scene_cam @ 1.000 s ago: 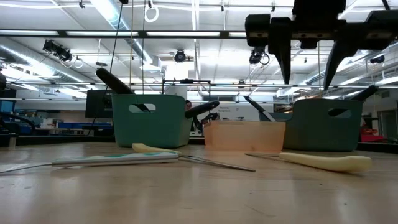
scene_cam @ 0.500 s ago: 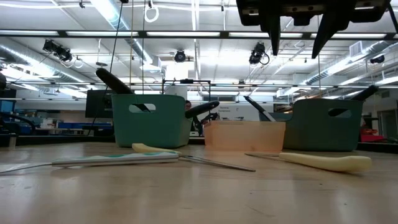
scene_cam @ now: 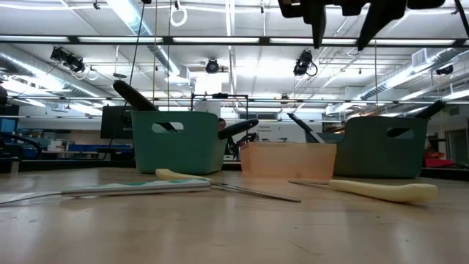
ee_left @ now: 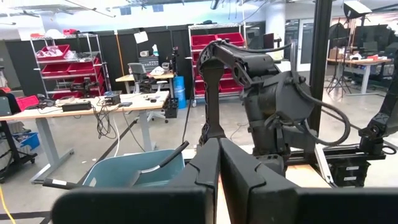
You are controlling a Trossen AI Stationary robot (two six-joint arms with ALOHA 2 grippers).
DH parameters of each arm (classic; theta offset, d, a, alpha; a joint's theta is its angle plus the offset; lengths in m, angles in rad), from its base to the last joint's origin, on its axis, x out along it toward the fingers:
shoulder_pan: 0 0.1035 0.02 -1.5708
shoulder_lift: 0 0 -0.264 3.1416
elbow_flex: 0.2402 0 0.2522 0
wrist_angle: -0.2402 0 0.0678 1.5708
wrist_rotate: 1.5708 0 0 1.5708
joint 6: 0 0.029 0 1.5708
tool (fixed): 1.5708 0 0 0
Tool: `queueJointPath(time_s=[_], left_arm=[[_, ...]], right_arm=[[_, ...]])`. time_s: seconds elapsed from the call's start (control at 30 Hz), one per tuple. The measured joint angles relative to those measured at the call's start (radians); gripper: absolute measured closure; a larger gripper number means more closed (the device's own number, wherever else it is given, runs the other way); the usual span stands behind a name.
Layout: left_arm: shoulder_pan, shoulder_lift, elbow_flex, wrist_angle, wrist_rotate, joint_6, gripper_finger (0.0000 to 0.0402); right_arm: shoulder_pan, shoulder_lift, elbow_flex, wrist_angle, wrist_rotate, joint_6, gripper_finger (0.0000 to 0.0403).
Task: Pick & Place Kitchen Items
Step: Put the right yellow table knife into the orange bin
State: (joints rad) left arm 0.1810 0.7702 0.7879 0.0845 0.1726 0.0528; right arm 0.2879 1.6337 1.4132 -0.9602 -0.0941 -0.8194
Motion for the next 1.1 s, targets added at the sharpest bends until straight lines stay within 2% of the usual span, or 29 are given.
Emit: queueJointPath(time_s=[0.27,0.63,0.8,1.1], left_arm=[[0.000,0.000,0.000,0.000,0.000,0.000,0.0386],[0.000,0.000,0.000,0.000,0.000,-0.012,0.0386],[0.000,0.000,0.000,0.000,0.000,-0.011,0.0386],[0.000,0.000,0.000,0.000,0.000,-0.008,0.0386]], right_arm=[[0.000,0.071,0.007,-0.002,0.000,-0.009,0.0182],[0.009,0.153,0.003,0.048,0.023,-0.133,0.0182],[0.018,0.154,-0.043,0.049,-0.027,-0.132,0.0182],[0.042,0.154,-0.152,0.142,-0.027,-0.150,0.0182]])
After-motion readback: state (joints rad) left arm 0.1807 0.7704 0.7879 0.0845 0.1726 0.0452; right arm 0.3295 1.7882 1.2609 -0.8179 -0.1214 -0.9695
